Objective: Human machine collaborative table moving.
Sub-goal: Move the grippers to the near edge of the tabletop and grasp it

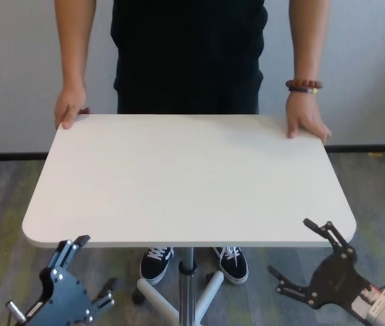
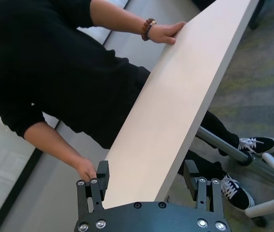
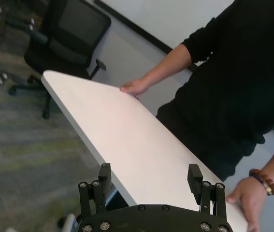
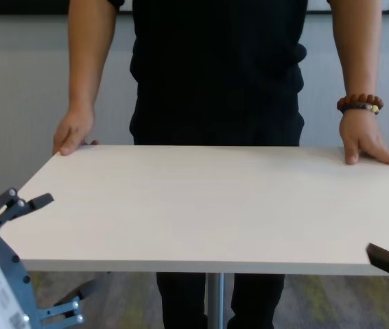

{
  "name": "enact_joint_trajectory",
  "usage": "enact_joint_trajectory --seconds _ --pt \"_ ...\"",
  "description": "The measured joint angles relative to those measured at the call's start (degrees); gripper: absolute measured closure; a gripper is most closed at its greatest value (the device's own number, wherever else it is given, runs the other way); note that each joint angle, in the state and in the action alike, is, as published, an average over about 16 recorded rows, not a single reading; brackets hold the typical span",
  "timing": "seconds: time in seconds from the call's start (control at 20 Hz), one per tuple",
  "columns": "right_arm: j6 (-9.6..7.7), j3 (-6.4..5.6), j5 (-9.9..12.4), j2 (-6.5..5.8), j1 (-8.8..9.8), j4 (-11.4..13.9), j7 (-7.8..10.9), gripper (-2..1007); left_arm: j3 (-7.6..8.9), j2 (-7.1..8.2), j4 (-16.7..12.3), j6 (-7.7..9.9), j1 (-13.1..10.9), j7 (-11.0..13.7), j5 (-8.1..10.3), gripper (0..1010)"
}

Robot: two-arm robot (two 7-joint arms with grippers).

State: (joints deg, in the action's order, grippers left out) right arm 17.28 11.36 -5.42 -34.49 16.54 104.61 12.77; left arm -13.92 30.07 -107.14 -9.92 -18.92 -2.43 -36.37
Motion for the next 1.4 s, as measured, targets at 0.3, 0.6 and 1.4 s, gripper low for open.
enact_joint_trajectory --seconds 0.3,0.6,1.4 --pt "-7.76 -0.87 -4.61 -1.52 2.93 5.35 -0.07 0 0.98 1.67 -3.26 1.09 -2.83 1.52 -2.38 9" --pt "-14.42 -0.60 -9.65 -1.11 4.59 6.90 -0.79 0 0.86 1.90 -3.53 4.23 -3.83 2.23 -6.50 9" --pt "-21.62 7.39 -33.54 0.41 -2.34 -1.33 -5.78 0 -6.46 -4.78 6.56 14.67 4.99 -2.61 -20.26 9"
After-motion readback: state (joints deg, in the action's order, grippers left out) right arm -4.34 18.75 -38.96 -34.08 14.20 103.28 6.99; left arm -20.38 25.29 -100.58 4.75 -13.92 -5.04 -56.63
